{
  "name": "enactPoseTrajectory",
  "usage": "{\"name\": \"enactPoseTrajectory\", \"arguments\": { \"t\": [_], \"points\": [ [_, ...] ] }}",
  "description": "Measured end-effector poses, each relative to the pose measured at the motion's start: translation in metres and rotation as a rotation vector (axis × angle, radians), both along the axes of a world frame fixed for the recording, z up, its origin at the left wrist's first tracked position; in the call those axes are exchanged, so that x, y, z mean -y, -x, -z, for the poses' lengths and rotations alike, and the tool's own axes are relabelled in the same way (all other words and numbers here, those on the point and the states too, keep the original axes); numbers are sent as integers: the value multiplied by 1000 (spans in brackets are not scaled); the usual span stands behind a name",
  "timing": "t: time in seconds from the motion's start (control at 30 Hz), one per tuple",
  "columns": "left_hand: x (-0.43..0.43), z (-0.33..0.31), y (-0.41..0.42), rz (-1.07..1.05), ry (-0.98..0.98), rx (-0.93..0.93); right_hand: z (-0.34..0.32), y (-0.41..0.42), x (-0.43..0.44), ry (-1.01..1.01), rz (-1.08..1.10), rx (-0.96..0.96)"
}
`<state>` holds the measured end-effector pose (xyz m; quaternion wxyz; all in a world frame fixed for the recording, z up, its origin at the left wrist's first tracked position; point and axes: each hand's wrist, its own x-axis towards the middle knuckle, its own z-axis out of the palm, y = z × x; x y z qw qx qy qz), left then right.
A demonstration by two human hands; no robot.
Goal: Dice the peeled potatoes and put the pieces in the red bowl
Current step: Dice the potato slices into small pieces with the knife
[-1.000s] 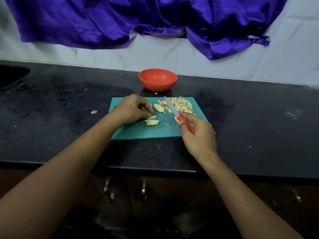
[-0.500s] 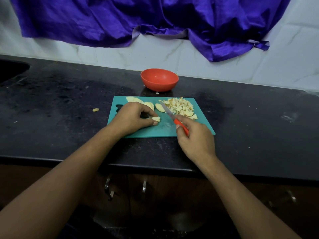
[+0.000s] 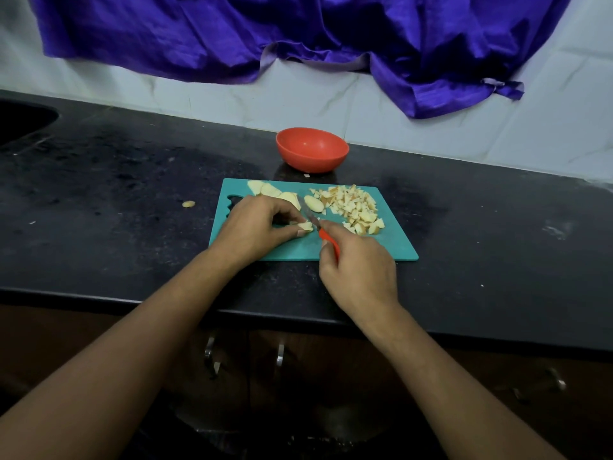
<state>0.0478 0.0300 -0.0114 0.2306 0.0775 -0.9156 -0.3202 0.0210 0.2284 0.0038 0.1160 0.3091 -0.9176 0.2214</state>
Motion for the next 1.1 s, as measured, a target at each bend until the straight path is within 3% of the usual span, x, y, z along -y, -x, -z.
{"name": "enactPoseTrajectory", "arguments": {
  "t": [0.5, 0.6, 0.7, 0.8, 1.1],
  "points": [
    [1, 5, 6, -65, 44, 6, 3, -5, 3, -229, -79, -107],
    [1, 5, 6, -69, 49, -1, 1, -2, -9, -200, -88, -89],
    [0, 4, 4, -71, 47, 3, -4, 6, -18, -23, -63, 50],
    [-1, 3, 3, -80, 48, 2, -6, 7, -15, 100, -47, 37],
    [-6, -1, -3, -46, 45, -30, 5, -9, 4, -50, -70, -66]
  ]
}}
